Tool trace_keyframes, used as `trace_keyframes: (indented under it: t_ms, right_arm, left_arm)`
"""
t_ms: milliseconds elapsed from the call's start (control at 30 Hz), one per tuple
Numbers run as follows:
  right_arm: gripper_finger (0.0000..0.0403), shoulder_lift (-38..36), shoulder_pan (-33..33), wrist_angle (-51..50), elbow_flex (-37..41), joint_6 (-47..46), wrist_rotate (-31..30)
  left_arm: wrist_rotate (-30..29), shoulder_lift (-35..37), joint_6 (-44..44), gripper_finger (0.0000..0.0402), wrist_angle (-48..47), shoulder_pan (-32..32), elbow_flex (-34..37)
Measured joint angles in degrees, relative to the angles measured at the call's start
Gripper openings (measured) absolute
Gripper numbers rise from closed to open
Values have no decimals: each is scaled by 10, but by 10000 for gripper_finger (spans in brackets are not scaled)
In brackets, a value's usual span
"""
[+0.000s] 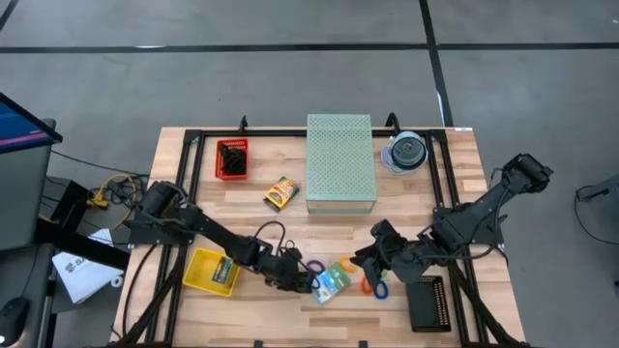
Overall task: Pick & Place Office Desk Supplies
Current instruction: Put the crayon box into the yellow bin
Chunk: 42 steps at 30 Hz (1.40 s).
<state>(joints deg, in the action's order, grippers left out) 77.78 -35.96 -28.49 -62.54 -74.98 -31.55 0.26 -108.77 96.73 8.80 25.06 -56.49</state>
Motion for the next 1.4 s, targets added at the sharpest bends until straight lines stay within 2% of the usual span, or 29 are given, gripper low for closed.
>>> trace_keyframes:
  t_ms: [100, 300, 533, 700, 900, 1300, 1400]
  right_arm:
    - [146, 0, 0, 0, 0, 0, 0]
    - [146, 0, 0, 1, 0, 0, 0]
    - [146, 0, -1, -2, 0, -12, 2]
    - [146, 0, -8, -11, 0, -23, 2]
    - [146, 0, -12, -25, 0, -31, 2]
    - [146, 0, -12, -26, 0, -31, 0]
    - [146, 0, -12, -26, 0, -31, 0]
  left_arm:
    - [-23, 0, -1, 198, -3, -5, 0]
    - [-26, -19, -15, 192, 9, -18, 0]
    - [-23, -61, -14, 191, 109, -19, -2]
    - [-14, -55, -19, 184, 94, -18, 0]
    - [-9, -53, -21, 141, 99, -16, 0]
    - [-9, -52, -31, 12, 151, -16, 0]
    - [0, -52, -31, 4, 184, -16, 0]
